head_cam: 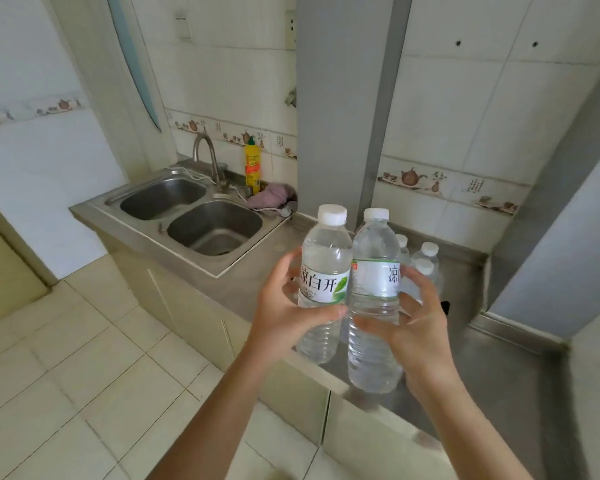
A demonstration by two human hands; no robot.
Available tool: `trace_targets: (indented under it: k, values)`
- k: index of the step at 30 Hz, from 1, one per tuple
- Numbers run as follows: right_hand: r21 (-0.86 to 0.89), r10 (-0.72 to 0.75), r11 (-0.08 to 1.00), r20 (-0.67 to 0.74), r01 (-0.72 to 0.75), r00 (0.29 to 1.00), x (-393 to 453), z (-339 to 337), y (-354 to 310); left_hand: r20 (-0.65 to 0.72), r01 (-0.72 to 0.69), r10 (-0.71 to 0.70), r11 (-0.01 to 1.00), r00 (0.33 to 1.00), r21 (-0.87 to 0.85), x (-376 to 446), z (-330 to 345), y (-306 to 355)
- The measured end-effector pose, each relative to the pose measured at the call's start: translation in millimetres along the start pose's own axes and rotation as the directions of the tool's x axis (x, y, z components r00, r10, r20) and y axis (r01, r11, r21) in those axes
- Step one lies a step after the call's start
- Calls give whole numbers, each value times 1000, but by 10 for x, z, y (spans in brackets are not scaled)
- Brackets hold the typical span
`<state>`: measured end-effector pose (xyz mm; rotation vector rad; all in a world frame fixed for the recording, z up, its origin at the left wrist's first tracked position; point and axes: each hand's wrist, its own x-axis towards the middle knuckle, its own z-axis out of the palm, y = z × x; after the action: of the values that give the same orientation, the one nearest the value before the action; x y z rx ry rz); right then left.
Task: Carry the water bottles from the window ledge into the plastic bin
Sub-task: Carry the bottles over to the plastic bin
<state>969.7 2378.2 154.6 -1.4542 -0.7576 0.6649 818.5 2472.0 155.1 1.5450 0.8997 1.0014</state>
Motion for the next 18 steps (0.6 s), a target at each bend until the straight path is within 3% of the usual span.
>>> trace_targets:
  k: [5,10,18]
  values:
    - [-45,-20,999,-110,15,994,868,394,46,118,-29,35,998,992,-54,1122,-15,-260]
    - [-270,-28,962,-195,-26,980,1613,638,147,247,16,-2,998,969,-55,2062,26,-536]
    - [-634,-60,760,-288,-143,956,2348,674,437,397,105,-82,994,914,-38,2868,383,-1043]
